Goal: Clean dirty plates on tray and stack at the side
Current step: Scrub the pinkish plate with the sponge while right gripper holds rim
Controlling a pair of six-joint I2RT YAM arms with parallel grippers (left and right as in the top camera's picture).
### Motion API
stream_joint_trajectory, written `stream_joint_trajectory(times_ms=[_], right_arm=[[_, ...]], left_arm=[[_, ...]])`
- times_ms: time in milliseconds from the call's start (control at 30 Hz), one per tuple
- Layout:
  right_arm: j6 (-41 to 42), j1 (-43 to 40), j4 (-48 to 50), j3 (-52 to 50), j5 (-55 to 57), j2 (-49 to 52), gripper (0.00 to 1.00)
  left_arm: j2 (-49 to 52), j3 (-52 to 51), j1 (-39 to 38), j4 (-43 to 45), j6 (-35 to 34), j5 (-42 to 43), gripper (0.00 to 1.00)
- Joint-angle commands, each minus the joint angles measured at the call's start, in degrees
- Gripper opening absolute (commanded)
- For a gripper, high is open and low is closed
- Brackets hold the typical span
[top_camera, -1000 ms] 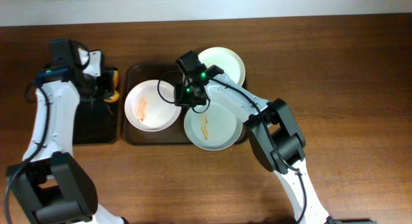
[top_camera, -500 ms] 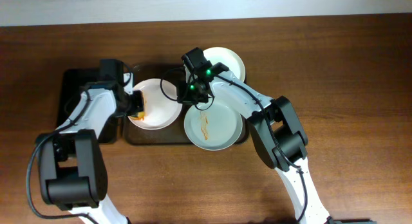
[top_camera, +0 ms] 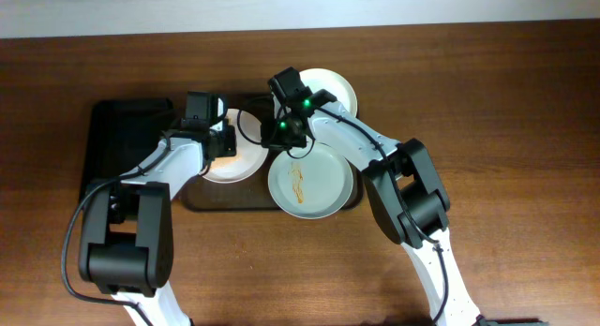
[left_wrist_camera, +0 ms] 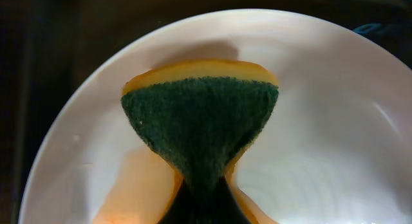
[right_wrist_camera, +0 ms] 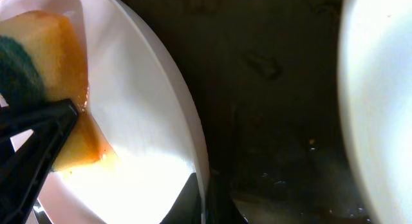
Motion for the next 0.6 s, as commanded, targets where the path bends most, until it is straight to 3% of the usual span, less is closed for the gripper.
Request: stream_joint_trajectory(times_ms=[0, 100, 233, 300, 400, 567], right_arm=[[-0.2, 0.6, 0.2, 0.1, -2.2, 0.7, 0.04], [-0.2, 0.6, 0.1, 0.1, -2.2, 0.7, 0.04], [-0.2, 0.6, -0.3, 0.1, -2.5, 0.7, 0.04], [-0.2, 0.6, -0.6, 0.1, -2.5, 0.7, 0.04], [-0.2, 0.6, -0.7, 0.1, -2.4, 0.7, 0.04], [-0.2, 0.6, -0.7, 0.1, -2.4, 0.7, 0.04]], left_arm=[[1.8, -0.8, 0.3, -4.4, -4.7, -11.5, 0.01], [1.8, 1.2, 0.3, -16.5, -4.0, -2.9, 0.01], [1.8, 10.9, 0.3, -32.5, 7.3, 18.1, 0.01], [1.8, 11.6, 0.4, -31.9, 7.2, 17.2, 0.01], [1.8, 11.5, 1.1, -27.0, 4.6, 8.7, 0.01], [2.4, 11.3, 1.7, -21.5, -2.6, -12.9, 0.01]])
